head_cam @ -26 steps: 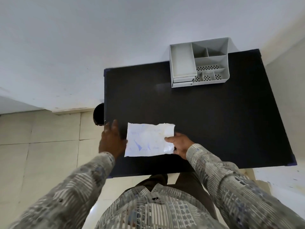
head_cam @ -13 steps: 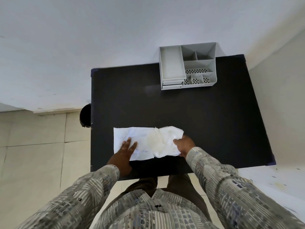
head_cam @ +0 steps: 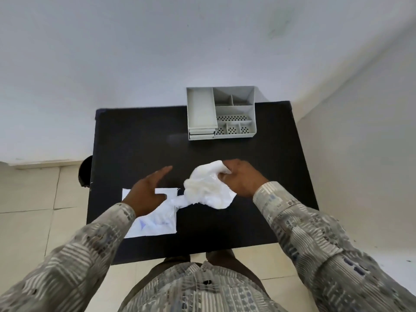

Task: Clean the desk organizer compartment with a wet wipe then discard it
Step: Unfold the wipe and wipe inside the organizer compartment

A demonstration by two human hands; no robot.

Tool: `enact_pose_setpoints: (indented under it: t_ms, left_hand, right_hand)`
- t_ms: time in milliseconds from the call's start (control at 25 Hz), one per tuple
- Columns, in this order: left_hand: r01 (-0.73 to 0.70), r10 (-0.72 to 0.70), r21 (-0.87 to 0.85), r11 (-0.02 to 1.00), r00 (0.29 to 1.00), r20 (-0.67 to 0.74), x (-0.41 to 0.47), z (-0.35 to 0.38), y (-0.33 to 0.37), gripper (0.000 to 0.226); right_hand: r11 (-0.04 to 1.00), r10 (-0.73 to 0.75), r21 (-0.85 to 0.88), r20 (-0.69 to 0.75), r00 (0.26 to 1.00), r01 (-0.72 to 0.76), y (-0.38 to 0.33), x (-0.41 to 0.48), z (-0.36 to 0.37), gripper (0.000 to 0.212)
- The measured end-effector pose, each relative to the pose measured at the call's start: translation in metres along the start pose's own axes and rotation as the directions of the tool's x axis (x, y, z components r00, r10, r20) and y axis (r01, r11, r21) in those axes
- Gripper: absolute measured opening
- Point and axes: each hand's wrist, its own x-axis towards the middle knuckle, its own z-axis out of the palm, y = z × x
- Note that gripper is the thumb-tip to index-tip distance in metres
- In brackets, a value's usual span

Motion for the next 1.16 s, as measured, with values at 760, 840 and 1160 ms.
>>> enact_pose_setpoints:
  t_ms: [760,840,1160]
  left_hand:
    - [0.164,-0.329,-0.970,-0.182,0.919,0.217,0.001,0.054,0.172,0.053]
    - [0.218,-0.303,-0.959,-0.183,0.915,0.266,0.001,0.061,0.181,0.054]
    - [0.252,-0.103,-0.935,-0.250,0.953,0.285,-0.023,0.062,0.157,0.055]
  right_hand:
    - [0.450,0.069,0.861,0.233,0.970,-0.239,0.042,-0.001,-0.046,0.050]
    - [0.372,-0.015,0.868,0.360,0.933,-0.329,0.044,-0.015,-0.034,0.040]
    - [0.208,0.115,0.949,0.216,0.970,-0.236,0.057,0.000,-0.037,0.039]
